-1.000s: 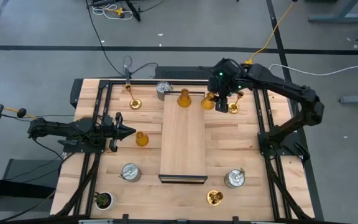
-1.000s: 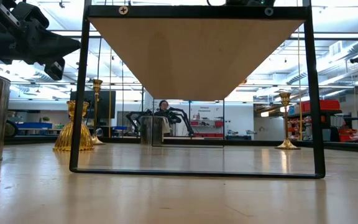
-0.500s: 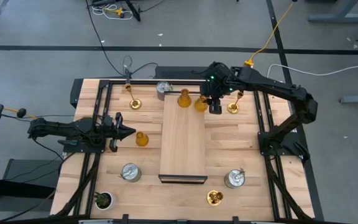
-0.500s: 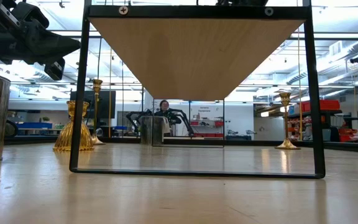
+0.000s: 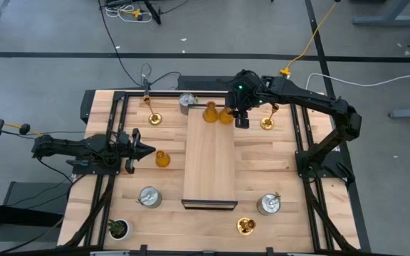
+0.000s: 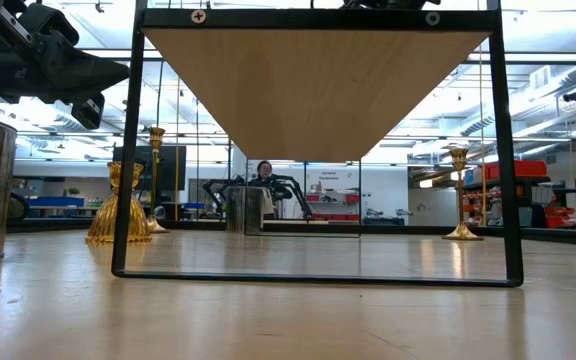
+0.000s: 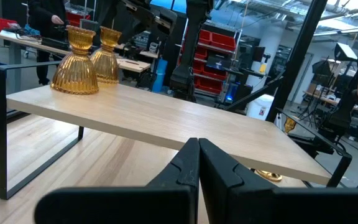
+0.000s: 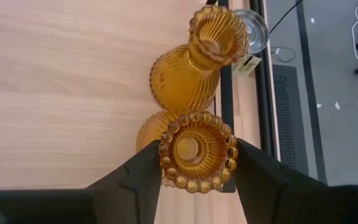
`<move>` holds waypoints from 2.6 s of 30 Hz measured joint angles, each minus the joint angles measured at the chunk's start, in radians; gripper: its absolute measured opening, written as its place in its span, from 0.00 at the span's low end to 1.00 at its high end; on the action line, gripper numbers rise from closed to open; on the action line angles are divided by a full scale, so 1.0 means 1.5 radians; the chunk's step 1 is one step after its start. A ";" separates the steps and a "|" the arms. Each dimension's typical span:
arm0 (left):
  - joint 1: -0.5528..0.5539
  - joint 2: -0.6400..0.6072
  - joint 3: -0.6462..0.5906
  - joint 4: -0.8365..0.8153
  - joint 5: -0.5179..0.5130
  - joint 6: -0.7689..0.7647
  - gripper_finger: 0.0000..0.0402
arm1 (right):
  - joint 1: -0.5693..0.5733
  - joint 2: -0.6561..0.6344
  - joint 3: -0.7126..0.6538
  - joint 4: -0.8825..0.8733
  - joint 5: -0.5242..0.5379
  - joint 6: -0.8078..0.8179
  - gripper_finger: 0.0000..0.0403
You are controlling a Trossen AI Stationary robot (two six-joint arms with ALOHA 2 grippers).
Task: Pick & Place candle stick holders
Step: Put the top right glass candle holder on the shelf aligned with the other glass candle holder
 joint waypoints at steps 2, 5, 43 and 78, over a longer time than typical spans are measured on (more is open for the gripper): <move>0.000 0.000 0.000 0.000 0.000 0.000 0.02 | 0.000 0.000 0.000 0.005 0.000 0.000 0.43; 0.000 0.000 0.000 0.000 0.000 0.000 0.02 | 0.000 0.000 0.000 0.009 0.000 0.000 0.43; 0.000 0.000 0.000 0.000 0.000 0.000 0.02 | -0.004 0.013 0.000 0.012 0.031 0.001 0.48; 0.000 0.000 0.000 0.000 0.000 0.000 0.02 | -0.004 0.012 0.000 0.026 0.015 0.018 0.67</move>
